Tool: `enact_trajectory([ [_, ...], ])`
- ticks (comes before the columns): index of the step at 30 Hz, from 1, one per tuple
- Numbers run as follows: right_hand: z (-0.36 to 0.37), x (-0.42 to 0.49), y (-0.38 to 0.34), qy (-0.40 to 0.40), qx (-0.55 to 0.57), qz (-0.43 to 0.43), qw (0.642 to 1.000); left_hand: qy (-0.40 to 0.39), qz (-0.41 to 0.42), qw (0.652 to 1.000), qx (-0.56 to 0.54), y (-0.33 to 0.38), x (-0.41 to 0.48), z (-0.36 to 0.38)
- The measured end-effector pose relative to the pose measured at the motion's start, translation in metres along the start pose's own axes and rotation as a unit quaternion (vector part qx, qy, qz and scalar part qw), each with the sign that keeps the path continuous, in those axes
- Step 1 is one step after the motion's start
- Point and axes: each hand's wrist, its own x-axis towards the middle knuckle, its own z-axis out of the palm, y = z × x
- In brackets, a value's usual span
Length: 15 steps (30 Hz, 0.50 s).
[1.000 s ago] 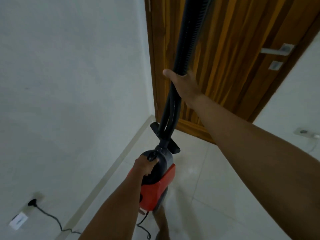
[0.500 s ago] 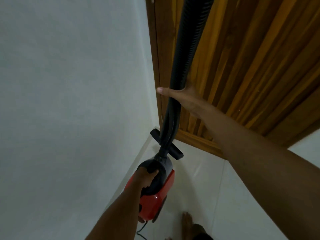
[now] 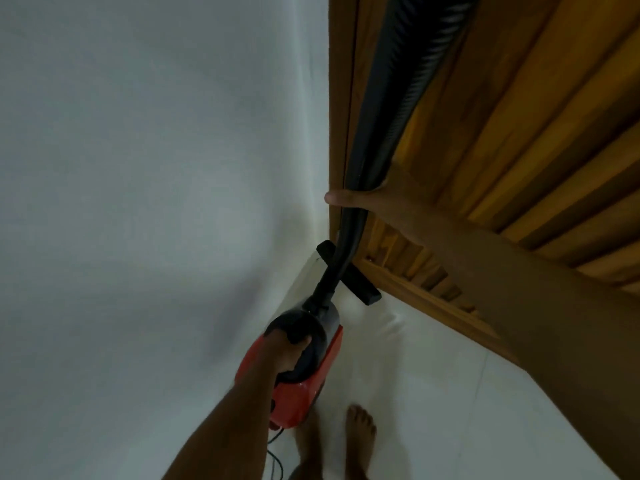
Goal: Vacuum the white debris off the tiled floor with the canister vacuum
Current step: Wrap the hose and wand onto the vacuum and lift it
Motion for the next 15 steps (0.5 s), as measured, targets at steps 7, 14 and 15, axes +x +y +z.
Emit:
enact_trajectory([
  [7,0.035,0.108,0.123,-0.015,0.040,0.031,0.999,-0.011,-0.018,1.000,-0.022,0.019,0.132,0.007],
  [14,0.096,0.163,0.224,-0.012,0.053,0.068,0.996,0.043,-0.023,0.998,-0.041,-0.033,0.335,0.074],
  [15,0.103,0.170,0.235,-0.014,0.031,0.065,0.997,0.050,-0.028,0.997,-0.049,-0.031,0.352,0.077],
])
